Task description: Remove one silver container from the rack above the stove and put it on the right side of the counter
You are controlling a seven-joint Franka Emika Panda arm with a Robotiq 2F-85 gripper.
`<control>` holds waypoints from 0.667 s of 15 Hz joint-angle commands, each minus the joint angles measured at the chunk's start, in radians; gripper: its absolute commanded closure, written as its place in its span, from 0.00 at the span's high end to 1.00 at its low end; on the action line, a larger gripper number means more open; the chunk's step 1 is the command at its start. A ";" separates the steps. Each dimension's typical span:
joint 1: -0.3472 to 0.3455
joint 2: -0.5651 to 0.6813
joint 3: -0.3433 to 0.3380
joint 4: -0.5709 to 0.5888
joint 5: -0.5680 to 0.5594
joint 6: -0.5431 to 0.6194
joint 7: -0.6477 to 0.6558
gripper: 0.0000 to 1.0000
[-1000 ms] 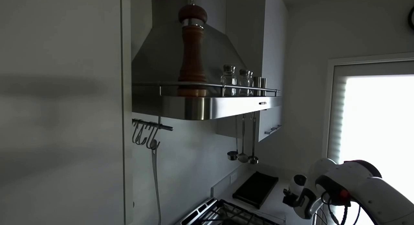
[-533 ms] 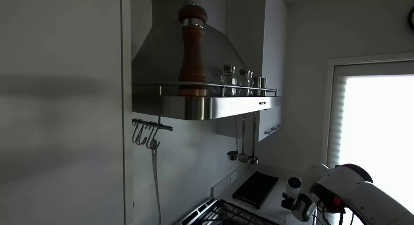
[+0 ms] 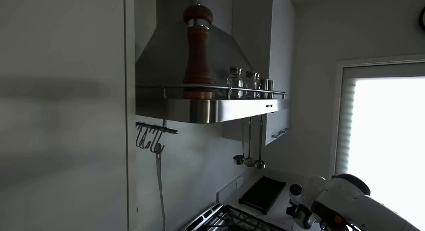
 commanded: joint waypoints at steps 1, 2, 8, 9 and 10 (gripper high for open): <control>0.036 0.069 -0.045 0.040 0.067 -0.044 -0.005 0.11; 0.041 0.070 -0.050 0.039 0.072 -0.052 -0.005 0.11; 0.050 0.087 -0.059 0.050 0.083 -0.066 -0.006 0.75; 0.049 0.089 -0.058 0.051 0.084 -0.064 -0.008 0.82; 0.049 0.092 -0.058 0.051 0.085 -0.064 -0.008 0.91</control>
